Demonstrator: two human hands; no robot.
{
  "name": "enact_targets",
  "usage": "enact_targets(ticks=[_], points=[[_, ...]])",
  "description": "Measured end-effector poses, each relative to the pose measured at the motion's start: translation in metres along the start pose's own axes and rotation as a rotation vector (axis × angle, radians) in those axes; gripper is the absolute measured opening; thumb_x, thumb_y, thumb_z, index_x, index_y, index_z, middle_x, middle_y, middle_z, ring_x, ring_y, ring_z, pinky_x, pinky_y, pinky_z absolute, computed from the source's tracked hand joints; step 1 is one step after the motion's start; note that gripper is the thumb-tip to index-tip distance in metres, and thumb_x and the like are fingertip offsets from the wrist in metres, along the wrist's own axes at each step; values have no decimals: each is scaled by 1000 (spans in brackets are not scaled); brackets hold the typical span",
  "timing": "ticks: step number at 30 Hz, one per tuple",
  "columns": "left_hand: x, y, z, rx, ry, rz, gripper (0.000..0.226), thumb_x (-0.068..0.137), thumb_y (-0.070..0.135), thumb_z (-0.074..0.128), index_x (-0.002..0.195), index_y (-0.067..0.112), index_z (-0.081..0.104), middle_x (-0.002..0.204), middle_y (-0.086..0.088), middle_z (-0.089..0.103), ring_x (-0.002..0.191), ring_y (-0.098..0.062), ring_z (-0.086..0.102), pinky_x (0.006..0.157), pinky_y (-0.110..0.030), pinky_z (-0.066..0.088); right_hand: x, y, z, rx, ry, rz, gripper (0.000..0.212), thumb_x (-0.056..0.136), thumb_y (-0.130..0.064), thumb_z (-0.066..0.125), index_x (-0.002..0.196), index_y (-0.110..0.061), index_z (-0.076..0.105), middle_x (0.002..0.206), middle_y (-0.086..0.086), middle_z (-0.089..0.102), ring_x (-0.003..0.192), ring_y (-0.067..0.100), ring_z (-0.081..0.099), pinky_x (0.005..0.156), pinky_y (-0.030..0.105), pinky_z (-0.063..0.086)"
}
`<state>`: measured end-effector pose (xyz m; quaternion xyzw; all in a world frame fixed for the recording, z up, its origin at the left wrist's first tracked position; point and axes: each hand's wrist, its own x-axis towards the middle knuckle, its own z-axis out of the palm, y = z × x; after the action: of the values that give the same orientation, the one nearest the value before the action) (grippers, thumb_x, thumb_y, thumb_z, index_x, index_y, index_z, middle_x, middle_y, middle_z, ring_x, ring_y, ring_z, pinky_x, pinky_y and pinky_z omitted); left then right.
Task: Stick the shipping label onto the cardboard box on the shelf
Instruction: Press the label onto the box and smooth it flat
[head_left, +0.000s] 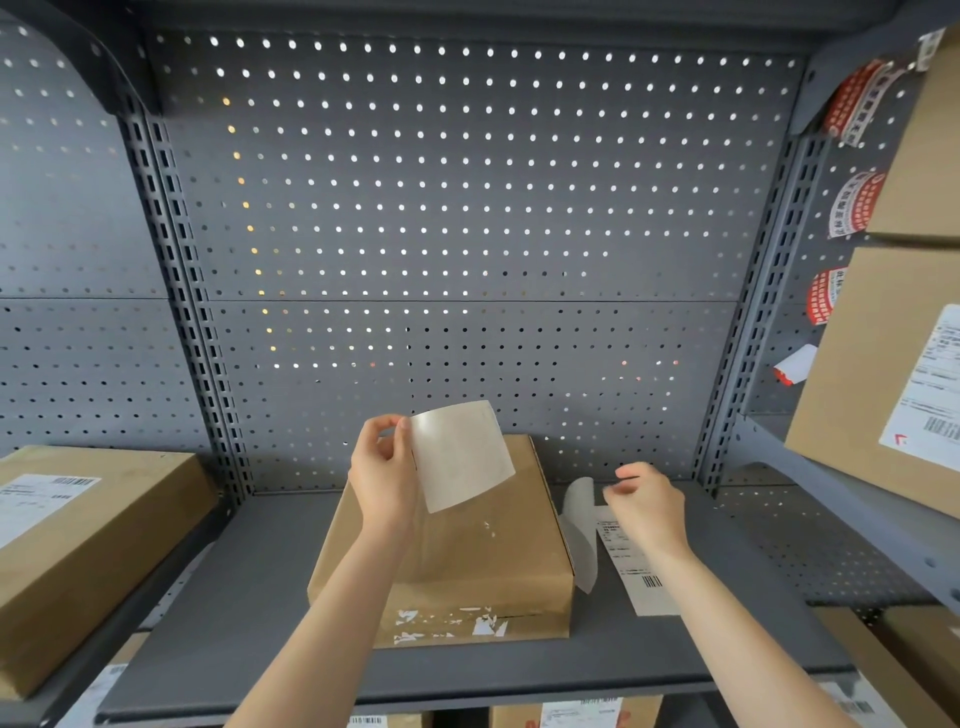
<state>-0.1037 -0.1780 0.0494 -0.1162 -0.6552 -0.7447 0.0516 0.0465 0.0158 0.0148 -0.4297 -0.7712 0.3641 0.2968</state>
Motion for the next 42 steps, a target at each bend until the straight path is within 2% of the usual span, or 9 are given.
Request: enact_targets(ticks=[7,11,17,22,27,30,32,35,42], points=[[2,3,-6,13,5,29,12,94,26,52,84,22,58,63,6,56,59,-15,47,57,-30,38,-8,-45,4,81,-66,-141,20,85,-20,63,105,-16,62,97,1,71,92,17,63,88,29,46],[6,4,-12,33,0,58,13,94,28,51,83,24,58,59,8,53,58,-14,45,56,-29,36,-18,-73,15,188,-193,-199,16,84,-25,65,99,-24,62,94,-2,71,88,15,67,86,31,53],[13,7,-23,59,-14,135,13,93,29,51,81,28,56,60,3,56,59,-16,46,59,-30,37,-37,-111,31,307,-398,-247,15,85,-25,64,99,-21,66,92,-3,73,80,15,71,81,26,53],[15,6,-31,84,-75,211,12,93,28,53,81,27,56,54,1,48,55,-15,42,64,-31,41,-40,-121,50,333,-490,-242,12,85,-30,64,96,-27,69,90,-5,74,80,12,71,89,35,55],[16,3,-38,125,-135,252,10,93,24,55,84,24,58,46,14,53,47,-5,40,49,-15,33,-46,-132,65,376,-563,-235,20,90,-25,60,107,-19,68,96,1,74,85,16,71,88,34,56],[14,6,-42,134,-188,263,9,93,19,54,86,22,59,49,13,58,44,-3,43,45,-11,32,-49,-136,70,393,-579,-229,17,90,-25,59,104,-22,68,95,-4,74,84,15,71,90,34,55],[13,7,-44,116,-235,253,6,93,19,55,89,21,60,63,7,68,48,-1,51,48,-11,38,-50,-137,73,414,-589,-228,17,91,-27,58,103,-22,70,94,-4,74,84,15,71,89,36,56],[13,6,-46,78,-302,219,5,92,19,58,95,20,61,84,8,75,69,-4,68,60,-11,47,-51,-140,77,457,-606,-222,22,93,-28,54,104,-17,70,96,1,74,86,16,71,88,35,56],[15,5,-47,25,-394,165,19,82,18,71,98,19,61,96,8,74,92,-2,68,72,-10,49,-48,-142,83,532,-634,-137,32,93,-31,51,98,-4,69,98,10,74,88,20,72,85,34,57]])
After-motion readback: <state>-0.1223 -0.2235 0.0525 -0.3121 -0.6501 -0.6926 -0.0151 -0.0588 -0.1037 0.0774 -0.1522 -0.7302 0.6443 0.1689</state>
